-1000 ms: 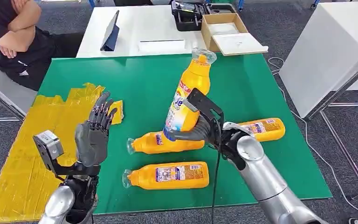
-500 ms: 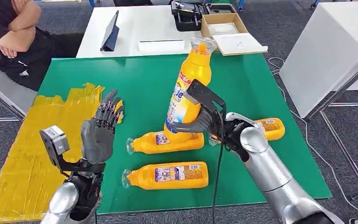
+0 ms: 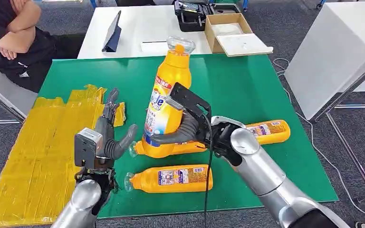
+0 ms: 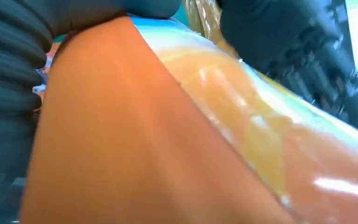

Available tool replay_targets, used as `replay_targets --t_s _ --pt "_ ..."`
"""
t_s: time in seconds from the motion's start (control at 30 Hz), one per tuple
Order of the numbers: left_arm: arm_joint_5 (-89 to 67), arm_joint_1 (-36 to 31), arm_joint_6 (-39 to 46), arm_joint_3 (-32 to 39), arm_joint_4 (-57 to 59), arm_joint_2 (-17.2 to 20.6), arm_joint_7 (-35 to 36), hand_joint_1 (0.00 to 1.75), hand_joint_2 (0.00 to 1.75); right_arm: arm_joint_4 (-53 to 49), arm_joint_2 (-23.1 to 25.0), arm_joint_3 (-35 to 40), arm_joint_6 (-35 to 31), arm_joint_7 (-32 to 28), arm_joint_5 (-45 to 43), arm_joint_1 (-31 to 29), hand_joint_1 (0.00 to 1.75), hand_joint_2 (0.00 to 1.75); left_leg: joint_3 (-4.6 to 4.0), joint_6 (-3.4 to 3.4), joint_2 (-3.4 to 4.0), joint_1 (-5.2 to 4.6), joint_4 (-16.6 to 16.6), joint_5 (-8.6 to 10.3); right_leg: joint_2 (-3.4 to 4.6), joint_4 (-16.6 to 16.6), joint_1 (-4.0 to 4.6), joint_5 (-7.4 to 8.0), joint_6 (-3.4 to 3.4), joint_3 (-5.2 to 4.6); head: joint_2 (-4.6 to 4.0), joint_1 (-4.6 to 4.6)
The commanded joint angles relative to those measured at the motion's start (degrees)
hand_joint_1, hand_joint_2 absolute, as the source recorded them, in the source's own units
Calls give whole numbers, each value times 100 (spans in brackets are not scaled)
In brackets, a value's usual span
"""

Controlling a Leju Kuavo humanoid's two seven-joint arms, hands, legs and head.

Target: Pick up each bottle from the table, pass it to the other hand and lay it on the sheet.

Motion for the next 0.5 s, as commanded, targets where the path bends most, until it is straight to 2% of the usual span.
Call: replay_targets --t_s 0.03,0.13,0.3,0.33,0.5 --pt "99 -342 -2 -72 535 -54 88 0 175 578 108 604 75 69 -130 -516 175 175 16 -19 -1 1 1 -5 -9 1 1 -6 -6 16 0 2" --pt "204 -320 -55 202 459 -7 73 0 175 558 49 513 237 2 -509 -404 175 175 17 -20 -2 2 2 -6 -7 2 2 -5 -6 18 0 -4" --pt "435 23 -204 602 14 33 127 0 175 511 -187 331 36 123 5 -423 175 175 8 -12 6 1 0 -4 1 0 1 -1 -4 7 0 -2" --pt "495 54 -277 608 -40 51 131 0 175 559 -270 312 47 159 91 -418 175 175 32 -30 13 1 4 -16 -1 5 2 -12 -9 29 0 0" --pt "838 50 -575 567 -196 90 200 0 175 875 -415 178 204 164 614 -340 175 175 9 -12 -11 2 0 -2 -10 -2 1 -2 -3 11 0 0"
